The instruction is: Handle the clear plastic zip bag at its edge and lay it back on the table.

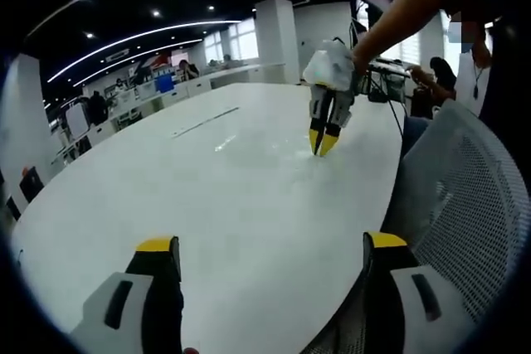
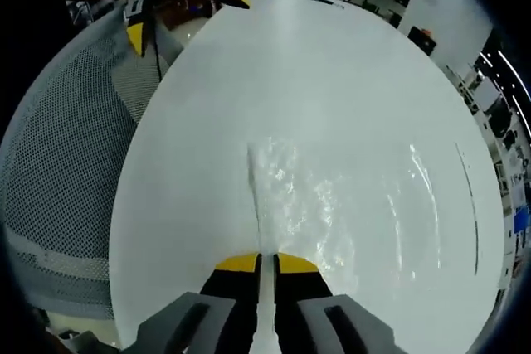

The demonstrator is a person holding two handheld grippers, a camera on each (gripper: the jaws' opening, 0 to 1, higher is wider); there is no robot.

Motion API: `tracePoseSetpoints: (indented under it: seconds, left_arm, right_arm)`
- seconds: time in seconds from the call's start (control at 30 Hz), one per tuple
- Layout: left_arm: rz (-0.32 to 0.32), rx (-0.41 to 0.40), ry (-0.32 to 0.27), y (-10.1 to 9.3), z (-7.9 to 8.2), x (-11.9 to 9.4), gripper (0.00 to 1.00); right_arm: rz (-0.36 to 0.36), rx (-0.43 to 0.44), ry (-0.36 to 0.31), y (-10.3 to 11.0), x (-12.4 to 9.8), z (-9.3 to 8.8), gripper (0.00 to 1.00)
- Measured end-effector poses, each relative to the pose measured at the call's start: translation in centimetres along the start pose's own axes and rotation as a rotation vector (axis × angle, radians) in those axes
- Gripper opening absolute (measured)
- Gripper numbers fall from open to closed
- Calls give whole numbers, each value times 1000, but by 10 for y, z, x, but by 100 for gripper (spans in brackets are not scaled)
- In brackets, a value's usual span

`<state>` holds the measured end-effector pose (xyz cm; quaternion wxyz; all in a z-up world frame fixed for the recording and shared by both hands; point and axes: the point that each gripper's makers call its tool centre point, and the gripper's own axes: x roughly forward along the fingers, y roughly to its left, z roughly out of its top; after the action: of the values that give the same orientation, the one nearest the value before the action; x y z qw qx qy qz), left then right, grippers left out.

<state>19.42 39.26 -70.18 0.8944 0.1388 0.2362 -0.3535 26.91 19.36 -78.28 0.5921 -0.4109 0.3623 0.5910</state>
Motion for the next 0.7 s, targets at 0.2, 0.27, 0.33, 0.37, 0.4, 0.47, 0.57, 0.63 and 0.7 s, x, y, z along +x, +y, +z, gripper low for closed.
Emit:
tracePoseSetpoints:
  seconds: [0.2, 0.27, 0.33, 0.37, 0.4, 0.47, 0.57, 0.63, 0.7]
  left_arm:
    - [-12, 21, -7, -3, 4, 1, 88]
    - [-18, 27, -9, -4, 5, 2, 87]
    - [-23, 35, -8, -4, 5, 2, 87]
    - [-25, 39, -9, -5, 6, 2, 87]
    - [-28, 47, -8, -6, 6, 2, 86]
    - [-32, 59, -4, -8, 5, 1, 86]
    - [-32, 67, -1, -9, 4, 1, 86]
    - [-31, 68, -4, -9, 4, 1, 86]
    - [-29, 68, -5, -8, 4, 0, 86]
  right_arm:
    - [-35, 11, -9, -1, -1, 4, 0]
    - [-50, 10, -7, 4, -3, 5, 0]
    - [-62, 11, -8, 5, -4, 4, 0]
    - [-64, 10, -11, 7, -5, 4, 0]
    - [-65, 7, -12, 8, -5, 4, 0]
    - [-64, -21, -2, 14, -7, 4, 0]
    - [-59, -57, 2, 16, -8, 4, 0]
    - [-66, -91, 18, 16, -8, 4, 5]
    - [-59, -104, 33, 14, -8, 3, 9]
